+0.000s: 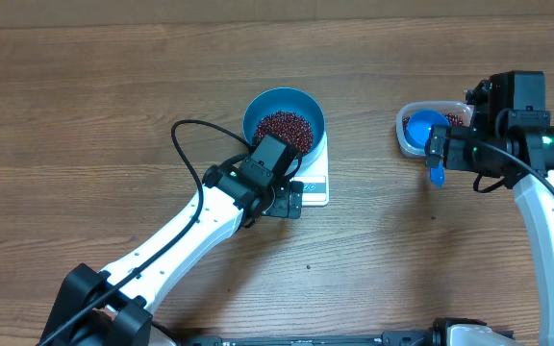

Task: Scoop item into bowl and weigh 150g on scale
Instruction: 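Move the left gripper down in front of the scale display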

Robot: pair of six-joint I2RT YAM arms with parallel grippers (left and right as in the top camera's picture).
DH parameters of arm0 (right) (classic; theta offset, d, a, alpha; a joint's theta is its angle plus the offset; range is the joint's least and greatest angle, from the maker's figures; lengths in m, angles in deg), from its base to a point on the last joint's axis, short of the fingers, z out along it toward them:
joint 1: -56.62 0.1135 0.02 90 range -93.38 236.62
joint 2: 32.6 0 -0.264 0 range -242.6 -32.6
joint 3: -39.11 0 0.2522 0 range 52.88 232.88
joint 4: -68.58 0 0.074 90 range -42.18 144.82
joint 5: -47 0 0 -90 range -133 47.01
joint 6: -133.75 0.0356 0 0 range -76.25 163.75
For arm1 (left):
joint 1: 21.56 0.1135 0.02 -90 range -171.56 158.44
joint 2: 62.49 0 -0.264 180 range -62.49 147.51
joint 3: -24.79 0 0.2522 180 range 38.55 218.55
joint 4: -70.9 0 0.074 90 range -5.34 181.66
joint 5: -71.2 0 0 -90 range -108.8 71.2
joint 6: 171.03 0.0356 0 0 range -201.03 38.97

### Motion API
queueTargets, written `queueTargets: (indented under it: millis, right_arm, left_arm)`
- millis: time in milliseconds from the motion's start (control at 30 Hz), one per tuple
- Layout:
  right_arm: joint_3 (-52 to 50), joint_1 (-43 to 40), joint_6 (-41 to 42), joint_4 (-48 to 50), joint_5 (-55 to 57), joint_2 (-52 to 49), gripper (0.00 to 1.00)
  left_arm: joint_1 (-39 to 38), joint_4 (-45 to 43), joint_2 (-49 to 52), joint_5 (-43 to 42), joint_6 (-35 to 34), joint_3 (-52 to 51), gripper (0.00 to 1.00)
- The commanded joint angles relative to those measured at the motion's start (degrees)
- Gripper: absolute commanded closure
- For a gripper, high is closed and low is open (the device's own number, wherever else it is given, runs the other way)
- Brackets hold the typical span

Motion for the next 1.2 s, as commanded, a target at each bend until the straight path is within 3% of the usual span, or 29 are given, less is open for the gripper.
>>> queueTargets:
  millis: [0,267,633,1167]
  right_arm:
    - [1.68,0.02,-0.94,0.15,-0.28,1.27,0.00]
    - [1.68,0.02,-0.94,0.15,-0.31,1.27,0.00]
    - [1.68,0.02,-0.94,0.15,-0.28,1.27,0.00]
    - [1.68,0.02,-0.92,0.15,-0.28,1.27,0.00]
  left_arm:
    - [-0.07,-0.94,-0.22,-0.31,-1.18,-0.42,0.01]
    - [-0.15,-5.66,-0.04,7.58,-1.11,-0.42,0.00]
    - [-0.15,-8.46,1.14,6.64,0.39,-0.42,0.00]
    - [-1.66,-0.13,1.11,-6.88,-1.79,-0.39,0.01]
